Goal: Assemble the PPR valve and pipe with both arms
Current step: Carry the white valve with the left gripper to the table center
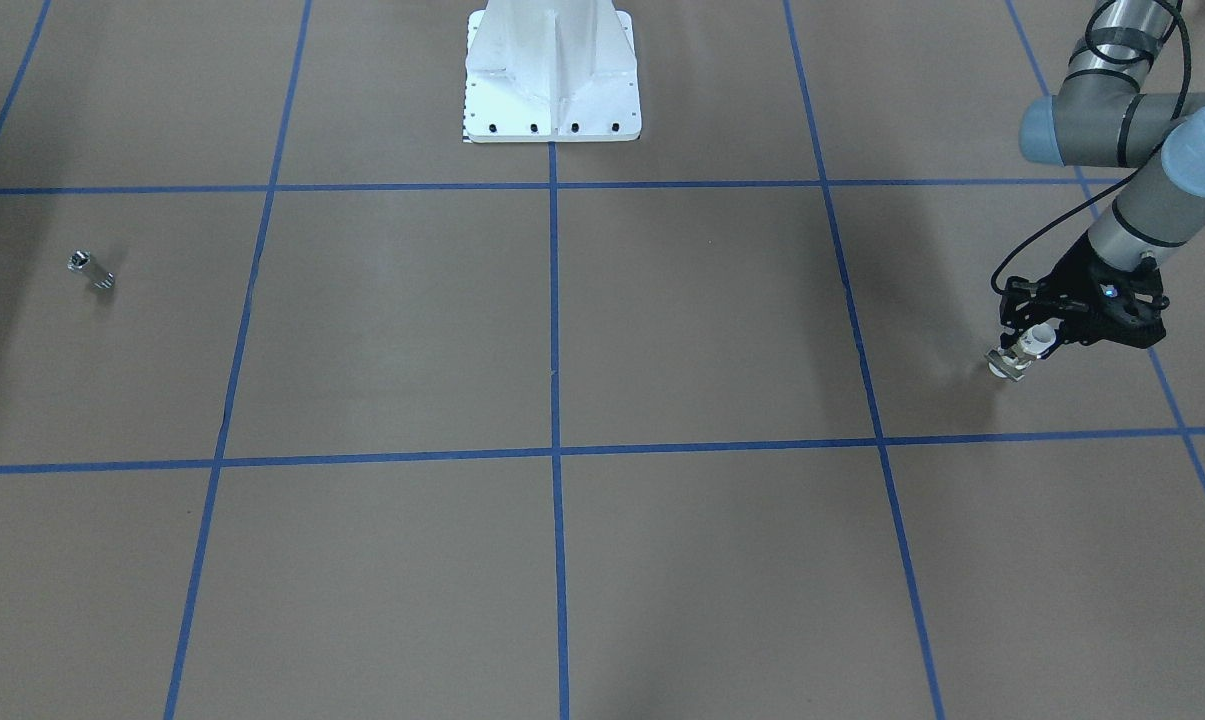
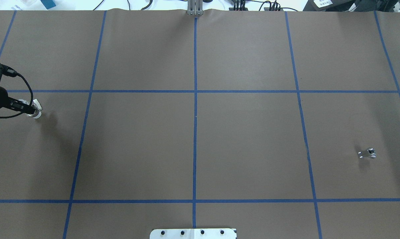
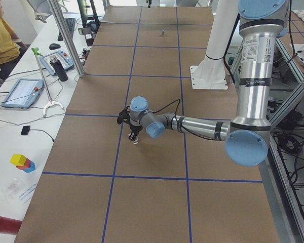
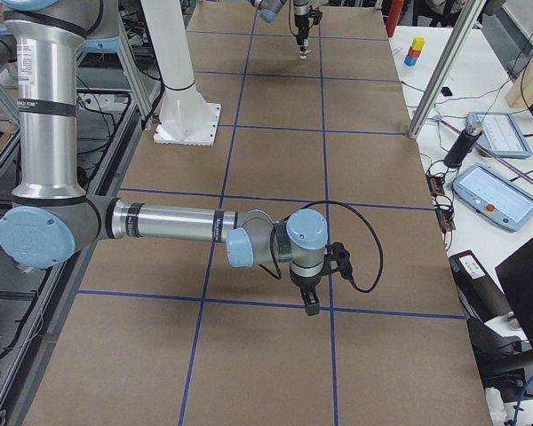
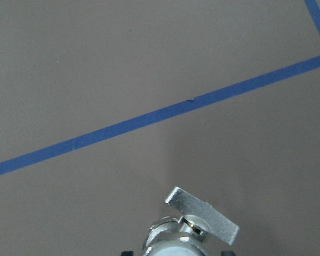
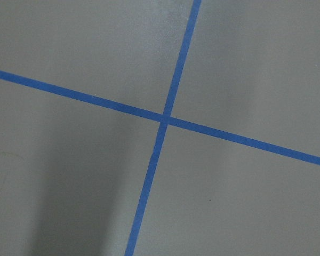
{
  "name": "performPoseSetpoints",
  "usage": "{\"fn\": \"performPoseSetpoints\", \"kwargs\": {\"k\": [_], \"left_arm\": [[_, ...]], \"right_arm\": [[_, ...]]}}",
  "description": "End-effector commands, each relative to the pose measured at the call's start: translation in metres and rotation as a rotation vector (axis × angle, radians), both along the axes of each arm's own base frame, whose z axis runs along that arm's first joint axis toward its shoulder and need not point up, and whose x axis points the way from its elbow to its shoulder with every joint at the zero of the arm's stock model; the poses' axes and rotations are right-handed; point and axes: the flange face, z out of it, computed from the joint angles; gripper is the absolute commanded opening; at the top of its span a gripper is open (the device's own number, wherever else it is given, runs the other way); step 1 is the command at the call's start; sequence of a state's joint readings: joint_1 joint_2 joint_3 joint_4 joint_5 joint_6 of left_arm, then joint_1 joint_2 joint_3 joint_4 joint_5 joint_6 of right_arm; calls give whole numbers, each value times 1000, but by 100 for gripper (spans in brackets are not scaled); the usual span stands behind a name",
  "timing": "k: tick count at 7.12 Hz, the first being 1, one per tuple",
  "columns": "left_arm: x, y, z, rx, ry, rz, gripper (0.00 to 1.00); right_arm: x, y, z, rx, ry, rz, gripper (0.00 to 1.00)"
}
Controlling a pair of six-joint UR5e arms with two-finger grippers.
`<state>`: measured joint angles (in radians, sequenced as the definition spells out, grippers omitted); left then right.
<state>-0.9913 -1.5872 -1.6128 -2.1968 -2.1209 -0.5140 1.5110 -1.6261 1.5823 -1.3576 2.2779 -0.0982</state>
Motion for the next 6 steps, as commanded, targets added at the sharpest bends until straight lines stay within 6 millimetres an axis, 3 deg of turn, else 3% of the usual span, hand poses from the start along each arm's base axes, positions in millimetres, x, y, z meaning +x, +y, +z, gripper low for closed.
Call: {"fn": "performPoseSetpoints", "kwargs": {"k": [1, 4, 6], "left_arm": [[2, -3, -14, 11, 16, 2, 0], [23, -34, -72, -95, 116, -156, 0], [73, -32, -113, -227, 194, -240, 0]], "right_arm": [[0, 0, -1, 2, 0, 0, 100], [0, 0, 0, 1, 0, 0, 100], [0, 0, 0, 0, 0, -1, 100]]}}
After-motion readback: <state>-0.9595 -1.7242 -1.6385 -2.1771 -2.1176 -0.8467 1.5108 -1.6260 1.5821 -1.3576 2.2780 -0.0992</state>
